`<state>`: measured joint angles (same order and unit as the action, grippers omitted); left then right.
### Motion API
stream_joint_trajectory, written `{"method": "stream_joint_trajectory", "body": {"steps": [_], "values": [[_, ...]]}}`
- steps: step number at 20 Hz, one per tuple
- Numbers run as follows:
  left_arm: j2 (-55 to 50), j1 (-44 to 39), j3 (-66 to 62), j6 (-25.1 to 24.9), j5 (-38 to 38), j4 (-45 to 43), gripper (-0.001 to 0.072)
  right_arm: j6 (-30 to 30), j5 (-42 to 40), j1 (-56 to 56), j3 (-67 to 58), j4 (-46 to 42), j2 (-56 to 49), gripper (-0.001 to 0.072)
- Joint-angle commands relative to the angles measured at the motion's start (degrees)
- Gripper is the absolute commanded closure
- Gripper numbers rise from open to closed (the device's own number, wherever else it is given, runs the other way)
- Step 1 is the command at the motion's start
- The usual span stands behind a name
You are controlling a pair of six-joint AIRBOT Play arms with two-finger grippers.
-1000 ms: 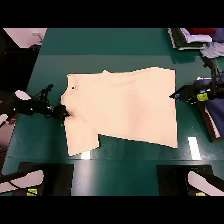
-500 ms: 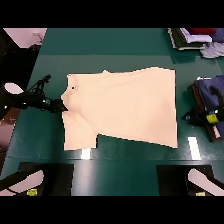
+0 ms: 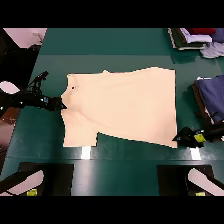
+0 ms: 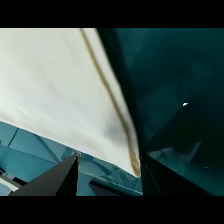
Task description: Fold the shirts.
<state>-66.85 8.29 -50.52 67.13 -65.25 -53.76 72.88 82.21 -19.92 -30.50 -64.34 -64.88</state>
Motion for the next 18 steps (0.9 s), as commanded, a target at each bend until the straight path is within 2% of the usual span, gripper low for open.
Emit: {"method": "stream_joint_trajectory", "body": {"steps": [1,3,4,7,9,12,15,18], "values": [[0.1,0.0,-0.1,0.0,0.1,0.0,0.0679,0.2,-4.9,3.9,1.6,-0.7,-0.1,0.0301],[0.1,0.0,-0.1,0.0,-0.8,0.0,0.068,0.1,-5.6,5.6,1.6,0.2,0.0,0.0618],[0.1,0.0,-0.1,0.1,-1.3,0.0,0.068,0.1,-5.7,6.4,1.6,0.3,0.0,0.0696],[2.9,0.0,-0.8,2.0,-0.6,0.0,0.0681,0.1,-3.3,9.8,-3.3,0.7,0.6,0.0697],[7.3,0.0,-5.2,3.1,-0.1,0.0,0.068,0.2,-2.6,11.6,-11.1,4.0,3.6,0.0697],[14.0,0.0,-18.4,3.5,-0.1,0.0,0.068,0.9,-5.8,12.2,-28.0,9.5,9.6,0.0697],[18.2,0.0,-35.0,3.7,1.8,0.2,0.068,1.7,-10.1,12.2,-46.9,8.7,13.5,0.0697],[19.2,0.0,-53.0,6.3,2.5,0.2,0.068,1.7,-12.7,12.2,-65.0,7.9,15.3,0.0697]]}}
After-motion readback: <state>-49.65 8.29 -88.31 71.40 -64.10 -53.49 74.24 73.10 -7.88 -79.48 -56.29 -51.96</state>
